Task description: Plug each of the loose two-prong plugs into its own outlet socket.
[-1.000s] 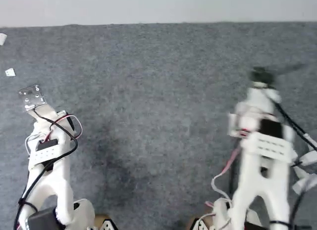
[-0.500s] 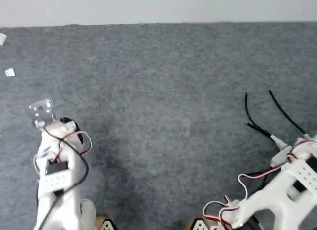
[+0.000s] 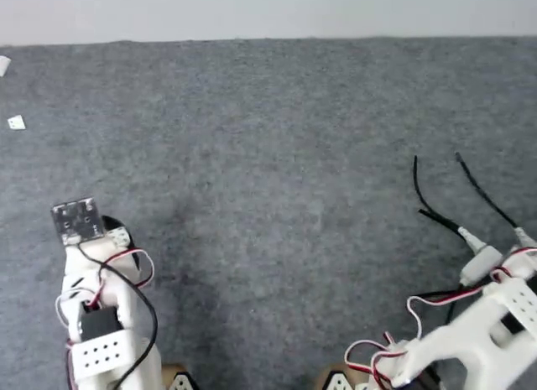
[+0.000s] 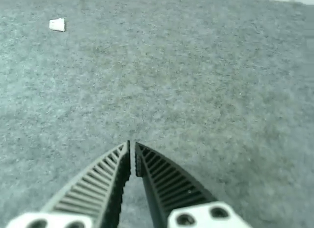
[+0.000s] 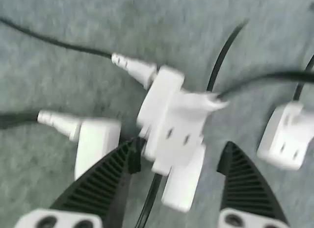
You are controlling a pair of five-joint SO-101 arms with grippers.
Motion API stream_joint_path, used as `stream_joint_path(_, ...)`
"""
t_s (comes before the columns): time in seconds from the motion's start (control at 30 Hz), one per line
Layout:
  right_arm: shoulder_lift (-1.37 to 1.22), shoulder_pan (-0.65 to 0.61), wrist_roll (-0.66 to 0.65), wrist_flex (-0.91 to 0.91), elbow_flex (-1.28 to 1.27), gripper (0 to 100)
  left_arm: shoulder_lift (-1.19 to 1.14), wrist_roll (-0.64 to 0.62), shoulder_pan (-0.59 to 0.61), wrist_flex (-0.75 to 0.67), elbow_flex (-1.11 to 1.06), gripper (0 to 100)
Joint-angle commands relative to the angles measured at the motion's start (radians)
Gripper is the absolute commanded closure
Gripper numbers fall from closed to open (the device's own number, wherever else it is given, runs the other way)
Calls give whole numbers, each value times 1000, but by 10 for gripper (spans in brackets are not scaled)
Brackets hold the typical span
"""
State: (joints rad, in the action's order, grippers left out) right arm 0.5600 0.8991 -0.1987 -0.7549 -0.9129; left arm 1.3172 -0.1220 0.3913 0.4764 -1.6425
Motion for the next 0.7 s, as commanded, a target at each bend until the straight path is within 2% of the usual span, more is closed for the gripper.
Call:
stream_joint_path(0.0,38,-28,21,-174,132,745,115,11,31,6,-44,987)
stream_joint_path(0.13,38,-73,25,-395,227,764,212,12,14,123,-48,987)
stream_joint_path(0.3,59,-139,55,-602,296,924,359,14,2,304,-48,987)
stream_joint_path(0.5,259,-171,60,-625,198,940,509,18,3,539,-42,987)
stream_joint_path(0.67,493,-191,55,-622,48,936,502,110,3,529,-41,987)
